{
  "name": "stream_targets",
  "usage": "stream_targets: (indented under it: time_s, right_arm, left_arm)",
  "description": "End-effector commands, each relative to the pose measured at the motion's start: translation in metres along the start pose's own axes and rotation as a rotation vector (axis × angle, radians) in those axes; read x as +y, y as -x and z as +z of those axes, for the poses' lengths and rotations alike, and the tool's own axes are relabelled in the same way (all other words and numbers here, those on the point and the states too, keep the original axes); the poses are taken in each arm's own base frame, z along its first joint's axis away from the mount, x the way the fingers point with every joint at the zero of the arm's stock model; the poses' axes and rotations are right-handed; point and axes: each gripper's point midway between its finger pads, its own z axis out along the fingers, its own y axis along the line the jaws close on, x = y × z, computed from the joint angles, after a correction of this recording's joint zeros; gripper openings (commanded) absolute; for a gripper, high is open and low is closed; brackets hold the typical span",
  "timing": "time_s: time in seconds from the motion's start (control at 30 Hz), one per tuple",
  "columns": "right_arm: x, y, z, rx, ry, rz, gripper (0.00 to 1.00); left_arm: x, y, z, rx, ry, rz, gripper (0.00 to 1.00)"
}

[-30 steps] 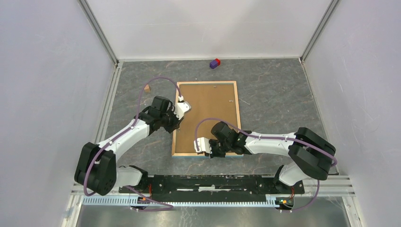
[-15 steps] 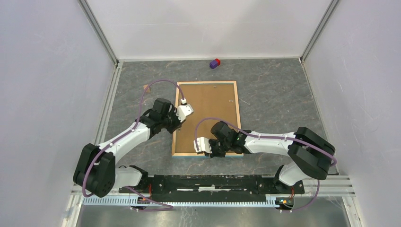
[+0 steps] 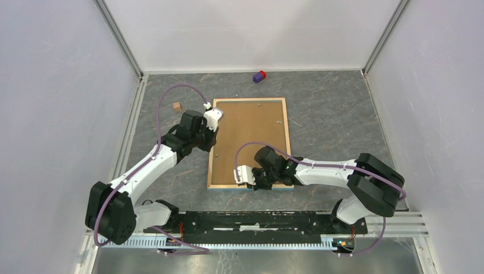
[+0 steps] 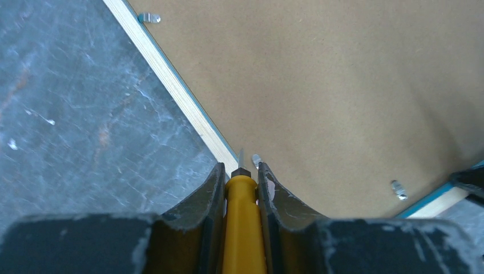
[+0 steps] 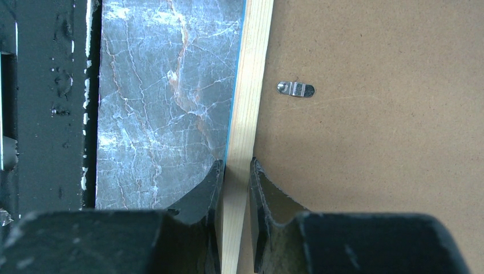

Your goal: Take the photo out of the frame

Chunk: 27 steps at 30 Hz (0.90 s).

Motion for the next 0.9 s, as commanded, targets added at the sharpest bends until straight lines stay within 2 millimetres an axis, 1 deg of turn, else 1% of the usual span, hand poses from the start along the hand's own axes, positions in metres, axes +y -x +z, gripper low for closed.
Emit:
stream_targets:
  time_s: [0.0,0.1,0.27,0.47,0.87]
  right_arm:
    - [0.018,-0.020,0.010,0.061,0.078,0.021,0.00]
    - [0.018,-0.021,0.010,0.062,0.082,0.024,0.00]
    - [0.019,-0.021,0.009,0.063,0.079,0.021,0.00]
    - [0.019,-0.023,0.009,0.066,0.081,0.022,0.00]
    - [0.020,-0.023,0.009,0.067,0.087,0.022,0.00]
  left_arm:
    - [-0.007,0.006,-0.009,0.002,0.012,-0.218,0.02]
    - [-0.010,-0.004,-0.004,0.021,0.012,-0.265,0.02]
    - [0.001,-0.010,0.002,0.026,0.076,-0.264,0.02]
    - [-0.004,-0.019,0.011,0.052,0.061,-0.268,0.02]
    - [-0.005,-0.025,0.022,0.074,0.061,-0.260,0.02]
